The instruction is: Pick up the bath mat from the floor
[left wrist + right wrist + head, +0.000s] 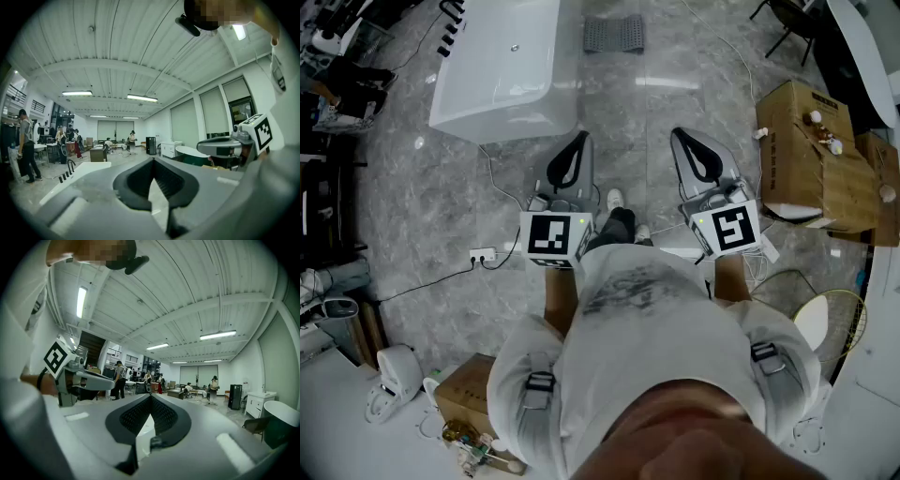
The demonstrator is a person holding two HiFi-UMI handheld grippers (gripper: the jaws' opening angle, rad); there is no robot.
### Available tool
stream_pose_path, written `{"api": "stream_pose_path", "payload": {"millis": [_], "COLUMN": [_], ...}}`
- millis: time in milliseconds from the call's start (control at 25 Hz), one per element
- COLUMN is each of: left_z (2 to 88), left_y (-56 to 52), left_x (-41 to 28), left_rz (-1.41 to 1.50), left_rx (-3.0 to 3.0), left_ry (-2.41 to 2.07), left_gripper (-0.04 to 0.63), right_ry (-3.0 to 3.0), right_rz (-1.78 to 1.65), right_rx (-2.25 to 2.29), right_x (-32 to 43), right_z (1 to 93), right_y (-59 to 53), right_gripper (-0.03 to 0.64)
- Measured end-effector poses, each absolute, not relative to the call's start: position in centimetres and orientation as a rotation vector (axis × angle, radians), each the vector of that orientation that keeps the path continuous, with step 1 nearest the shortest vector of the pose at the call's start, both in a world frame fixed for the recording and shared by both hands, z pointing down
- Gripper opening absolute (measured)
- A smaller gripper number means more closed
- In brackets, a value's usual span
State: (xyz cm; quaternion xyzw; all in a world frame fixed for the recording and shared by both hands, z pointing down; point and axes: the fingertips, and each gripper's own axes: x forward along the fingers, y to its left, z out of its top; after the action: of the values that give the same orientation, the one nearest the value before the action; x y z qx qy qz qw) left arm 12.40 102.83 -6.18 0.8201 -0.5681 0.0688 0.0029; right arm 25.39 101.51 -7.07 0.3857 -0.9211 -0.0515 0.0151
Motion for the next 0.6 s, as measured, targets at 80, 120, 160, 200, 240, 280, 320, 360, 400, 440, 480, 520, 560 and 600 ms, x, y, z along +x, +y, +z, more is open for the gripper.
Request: {"api": "stream_pose_path", "payload": {"millis": [80, 120, 160, 200, 240, 280, 320, 360, 400, 440, 480, 520, 560, 600], "left_z": [-6.5, -6.6, -6.6, -6.6, -6.5, -6.4, -6.4, -6.4, -6.3, -6.3, -6.2, -6.2, -6.1, -6.0], "left_y": [103.0, 103.0, 103.0, 102.9, 102.8, 102.7, 102.5, 102.3, 102.1, 101.9, 101.7, 101.4, 101.1, 100.7], "left_x": [12.6, 12.7, 12.7, 12.6, 12.6, 12.5, 12.4, 12.3, 12.1, 11.9, 11.7, 11.5, 11.4, 11.3], "left_rz": [0.213, 0.213, 0.214, 0.219, 0.225, 0.227, 0.226, 0.227, 0.23, 0.232, 0.232, 0.23, 0.228, 0.226], "left_rx": [2.578, 2.579, 2.579, 2.578, 2.576, 2.573, 2.571, 2.57, 2.57, 2.57, 2.57, 2.568, 2.566, 2.564], "left_ry": [-1.783, -1.783, -1.784, -1.785, -1.785, -1.783, -1.783, -1.785, -1.788, -1.79, -1.789, -1.787, -1.783, -1.778], "left_gripper": [0.002, 0.002, 0.002, 0.002, 0.002, 0.002, 0.002, 0.002, 0.002, 0.002, 0.002, 0.002, 0.002, 0.002], "right_ry": [-2.871, -2.872, -2.872, -2.87, -2.87, -2.87, -2.872, -2.876, -2.881, -2.886, -2.892, -2.897, -2.898, -2.896], "right_rz": [-0.161, -0.162, -0.162, -0.161, -0.159, -0.156, -0.153, -0.152, -0.153, -0.154, -0.154, -0.152, -0.147, -0.14], "right_rx": [1.201, 1.201, 1.2, 1.198, 1.195, 1.19, 1.183, 1.177, 1.172, 1.17, 1.17, 1.172, 1.179, 1.187], "right_x": [25.5, 25.5, 25.5, 25.5, 25.4, 25.3, 25.2, 25.0, 24.9, 24.6, 24.4, 24.3, 24.2, 24.1], "right_z": [-7.2, -7.3, -7.4, -7.4, -7.4, -7.4, -7.4, -7.3, -7.4, -7.4, -7.5, -7.5, -7.5, -7.5], "right_y": [101.7, 101.8, 101.7, 101.6, 101.5, 101.3, 101.1, 100.9, 100.8, 100.6, 100.4, 100.2, 99.9, 99.4], "right_gripper": [0.002, 0.0, 0.002, 0.002, 0.002, 0.002, 0.002, 0.002, 0.002, 0.002, 0.002, 0.002, 0.002, 0.002]}}
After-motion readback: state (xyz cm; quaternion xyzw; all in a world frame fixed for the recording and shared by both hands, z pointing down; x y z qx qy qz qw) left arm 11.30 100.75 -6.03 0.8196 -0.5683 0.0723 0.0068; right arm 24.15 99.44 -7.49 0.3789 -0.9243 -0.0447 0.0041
